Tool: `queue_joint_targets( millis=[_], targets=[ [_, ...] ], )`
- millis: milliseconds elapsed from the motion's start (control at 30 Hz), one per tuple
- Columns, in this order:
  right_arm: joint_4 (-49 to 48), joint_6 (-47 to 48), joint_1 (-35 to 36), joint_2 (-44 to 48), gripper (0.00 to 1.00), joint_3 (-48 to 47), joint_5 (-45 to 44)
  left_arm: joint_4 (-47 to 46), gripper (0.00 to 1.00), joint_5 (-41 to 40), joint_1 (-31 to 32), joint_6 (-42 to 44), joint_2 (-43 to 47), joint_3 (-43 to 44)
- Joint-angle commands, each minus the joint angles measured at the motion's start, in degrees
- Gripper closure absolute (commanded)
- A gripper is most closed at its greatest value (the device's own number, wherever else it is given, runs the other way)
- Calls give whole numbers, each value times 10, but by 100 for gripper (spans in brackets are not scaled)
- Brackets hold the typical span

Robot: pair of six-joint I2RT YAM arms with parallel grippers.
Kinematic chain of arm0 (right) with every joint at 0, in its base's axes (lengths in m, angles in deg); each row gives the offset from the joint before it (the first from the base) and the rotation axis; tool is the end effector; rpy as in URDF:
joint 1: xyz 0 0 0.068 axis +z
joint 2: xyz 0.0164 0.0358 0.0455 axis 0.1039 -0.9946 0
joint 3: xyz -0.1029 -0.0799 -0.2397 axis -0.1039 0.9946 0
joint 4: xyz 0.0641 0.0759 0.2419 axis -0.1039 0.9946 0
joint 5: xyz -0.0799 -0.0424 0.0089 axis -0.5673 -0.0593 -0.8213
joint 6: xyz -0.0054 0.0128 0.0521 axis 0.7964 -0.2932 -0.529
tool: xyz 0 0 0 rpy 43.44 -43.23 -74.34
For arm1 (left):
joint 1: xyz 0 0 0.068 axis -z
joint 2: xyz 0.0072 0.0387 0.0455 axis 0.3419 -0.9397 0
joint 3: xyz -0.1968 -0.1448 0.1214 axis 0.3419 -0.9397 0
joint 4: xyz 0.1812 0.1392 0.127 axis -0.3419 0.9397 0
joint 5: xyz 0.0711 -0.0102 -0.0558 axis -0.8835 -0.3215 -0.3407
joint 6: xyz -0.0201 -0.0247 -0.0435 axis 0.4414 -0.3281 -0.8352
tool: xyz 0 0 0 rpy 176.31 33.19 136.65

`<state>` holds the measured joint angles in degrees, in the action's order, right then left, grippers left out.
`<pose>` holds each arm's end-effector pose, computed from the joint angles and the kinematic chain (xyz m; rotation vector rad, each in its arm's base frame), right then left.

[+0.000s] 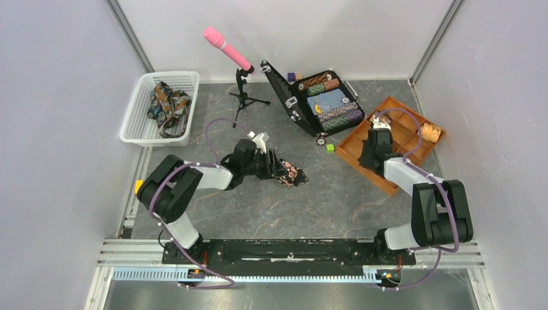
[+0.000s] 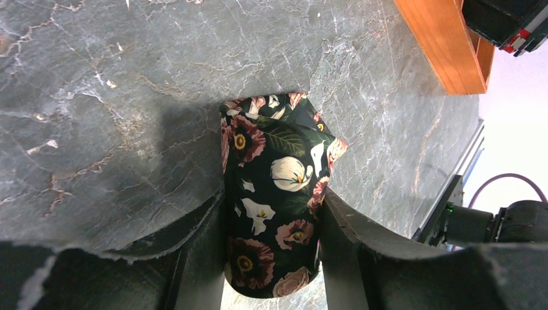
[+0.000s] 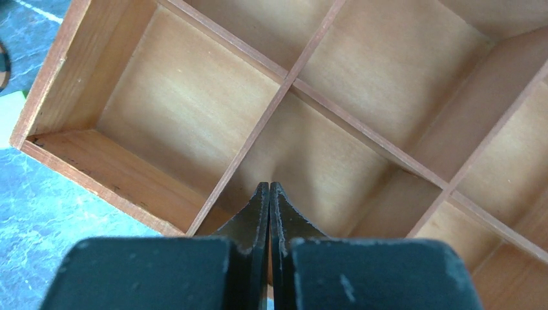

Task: Roll the ties
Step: Move the storage box to the center of the board.

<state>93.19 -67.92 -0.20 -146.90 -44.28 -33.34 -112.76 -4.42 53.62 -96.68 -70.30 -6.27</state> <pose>0.2707 0.0203 0.1679 0.3273 2.4092 -0.0637 0.2572 -0.1876 0.1332 0.1358 2.3447 -1.1205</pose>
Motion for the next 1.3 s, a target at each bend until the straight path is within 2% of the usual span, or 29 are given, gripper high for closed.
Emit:
queue_joint_targets(
  millis=[0, 133, 367, 600, 867, 1267],
  targets=[
    [35, 9, 7, 7, 99, 49, 93, 49, 46, -29, 6, 47, 37, 17],
    [42, 15, 21, 33, 100, 81, 112, 80, 46, -42, 7, 62, 58, 21],
    [59, 1, 118, 69, 100, 124, 132, 152, 46, -61, 10, 89, 98, 41],
    [77, -41, 203, 133, 100, 172, 131, 219, 46, -84, 13, 125, 129, 47],
    [111, -80, 264, 212, 100, 220, 137, 278, 46, -111, 15, 153, 161, 50],
    [156, -157, 396, 277, 100, 269, 133, 333, 46, -132, 20, 170, 201, 71]
  ],
)
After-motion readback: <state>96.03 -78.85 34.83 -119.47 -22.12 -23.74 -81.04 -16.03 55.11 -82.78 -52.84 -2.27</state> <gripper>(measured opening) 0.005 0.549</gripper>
